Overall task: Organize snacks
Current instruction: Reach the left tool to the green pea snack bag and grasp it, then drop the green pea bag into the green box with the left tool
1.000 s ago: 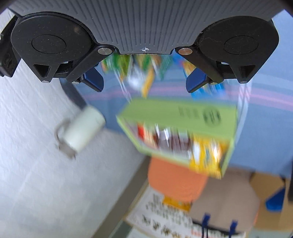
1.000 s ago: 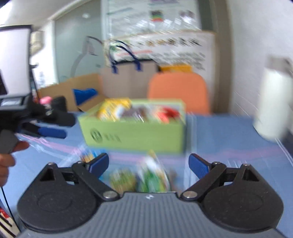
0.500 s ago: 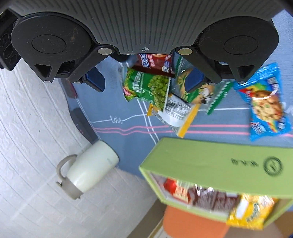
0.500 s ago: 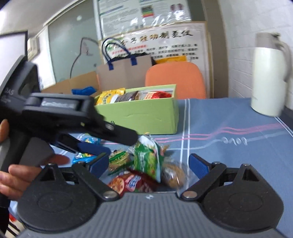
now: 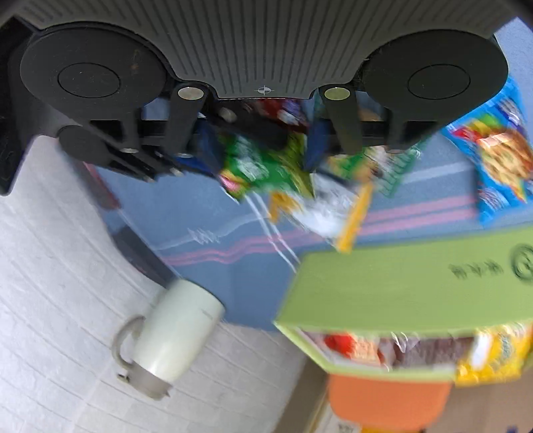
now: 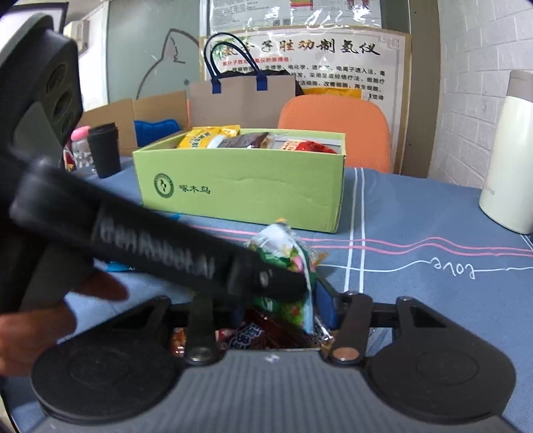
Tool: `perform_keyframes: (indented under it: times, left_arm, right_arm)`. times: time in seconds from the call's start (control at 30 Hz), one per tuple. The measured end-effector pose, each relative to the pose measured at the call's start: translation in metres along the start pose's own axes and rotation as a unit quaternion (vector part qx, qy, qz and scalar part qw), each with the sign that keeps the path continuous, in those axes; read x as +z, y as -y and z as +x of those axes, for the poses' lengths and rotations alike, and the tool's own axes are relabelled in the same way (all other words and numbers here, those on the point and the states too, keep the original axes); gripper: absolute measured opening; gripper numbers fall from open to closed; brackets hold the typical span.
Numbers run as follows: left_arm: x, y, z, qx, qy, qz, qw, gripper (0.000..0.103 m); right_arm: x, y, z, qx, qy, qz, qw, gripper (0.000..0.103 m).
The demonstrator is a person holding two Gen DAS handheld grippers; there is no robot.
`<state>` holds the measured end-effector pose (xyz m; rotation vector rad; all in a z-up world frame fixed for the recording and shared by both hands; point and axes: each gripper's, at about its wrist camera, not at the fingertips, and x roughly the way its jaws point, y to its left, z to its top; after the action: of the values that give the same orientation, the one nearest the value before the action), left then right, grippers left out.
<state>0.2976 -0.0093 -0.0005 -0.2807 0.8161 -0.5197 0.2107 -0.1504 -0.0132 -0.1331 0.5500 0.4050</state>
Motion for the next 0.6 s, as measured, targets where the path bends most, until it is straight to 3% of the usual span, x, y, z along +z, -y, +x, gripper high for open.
perform_keyframes:
  times: [0.17, 0.37, 0.47, 0.6]
  left_arm:
    - [-0.004, -0.009, -0.026, -0.017, 0.017, -0.036, 0.9990, 0.023]
    - [0.004, -0.034, -0.078, 0.022, 0.066, -0.055, 0.9960, 0.023]
    - [0.020, -0.053, -0.099, 0.043, 0.088, -0.062, 0.9933, 0.023]
    - [0.067, -0.068, -0.107, 0.066, 0.111, -0.050, 0.9904, 0.023]
  right_arm:
    - [0.010, -0.021, -0.015, 0.005, 0.012, -0.015, 1.000, 0.054]
    - [0.044, -0.060, -0.002, 0.044, 0.039, -0.045, 0.997, 0.054]
    - [0.069, -0.075, 0.014, 0.064, 0.055, -0.062, 0.994, 0.055]
    - [0.117, -0.074, 0.043, 0.077, 0.075, -0.071, 0.992, 0.056]
